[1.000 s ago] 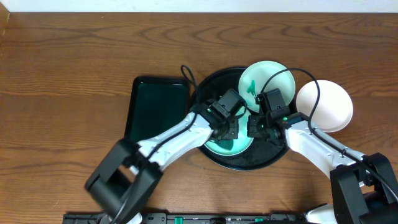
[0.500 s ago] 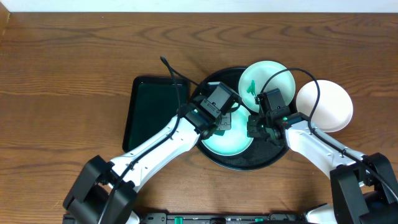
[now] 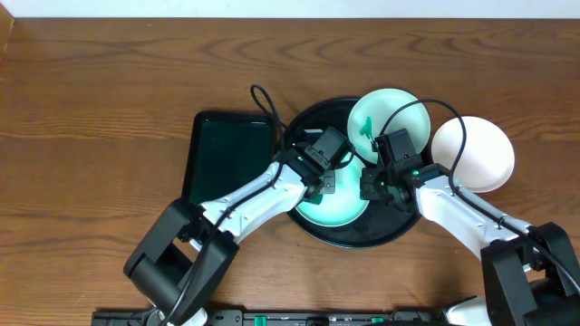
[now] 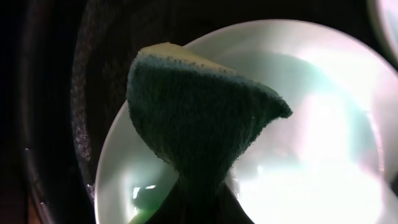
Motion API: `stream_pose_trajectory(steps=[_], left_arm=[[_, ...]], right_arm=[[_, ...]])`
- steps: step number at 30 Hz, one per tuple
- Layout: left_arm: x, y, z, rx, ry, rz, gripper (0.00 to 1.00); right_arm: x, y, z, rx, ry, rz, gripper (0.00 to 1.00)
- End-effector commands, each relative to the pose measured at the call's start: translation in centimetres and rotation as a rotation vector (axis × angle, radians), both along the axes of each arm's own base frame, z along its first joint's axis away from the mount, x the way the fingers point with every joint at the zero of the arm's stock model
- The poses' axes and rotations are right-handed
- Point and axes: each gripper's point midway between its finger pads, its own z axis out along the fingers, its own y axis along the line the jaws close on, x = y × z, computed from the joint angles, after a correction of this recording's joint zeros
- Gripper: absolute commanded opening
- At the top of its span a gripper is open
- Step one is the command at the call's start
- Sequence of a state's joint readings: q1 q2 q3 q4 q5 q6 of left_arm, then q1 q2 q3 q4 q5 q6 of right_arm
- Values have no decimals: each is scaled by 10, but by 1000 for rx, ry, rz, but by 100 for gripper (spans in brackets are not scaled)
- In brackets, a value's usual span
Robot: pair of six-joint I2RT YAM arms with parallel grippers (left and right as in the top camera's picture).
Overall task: Clean dirty plates on tray and stack at the side
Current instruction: 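Wipe the sponge around the plate rim with the left gripper, then keep scrubbing the plate with the sponge near the right gripper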
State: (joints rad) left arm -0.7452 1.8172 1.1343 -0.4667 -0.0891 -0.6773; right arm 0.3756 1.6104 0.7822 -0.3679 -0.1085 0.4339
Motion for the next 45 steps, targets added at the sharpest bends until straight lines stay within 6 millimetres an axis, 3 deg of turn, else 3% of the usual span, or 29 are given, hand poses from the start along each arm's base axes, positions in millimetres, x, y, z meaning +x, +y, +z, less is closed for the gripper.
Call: stream_pose_trajectory(steps=[1,29,45], left_arm=[[-1,7,-10,30,8,26,7],[-1,7,-13,34,11,26,7],[-4,9,-26,59,38,22,7]], right_arm=[[-5,6,-3,24,18,19,1],[-5,6,-3,24,17,19,1],[-5,6,-3,24,17,19,1]])
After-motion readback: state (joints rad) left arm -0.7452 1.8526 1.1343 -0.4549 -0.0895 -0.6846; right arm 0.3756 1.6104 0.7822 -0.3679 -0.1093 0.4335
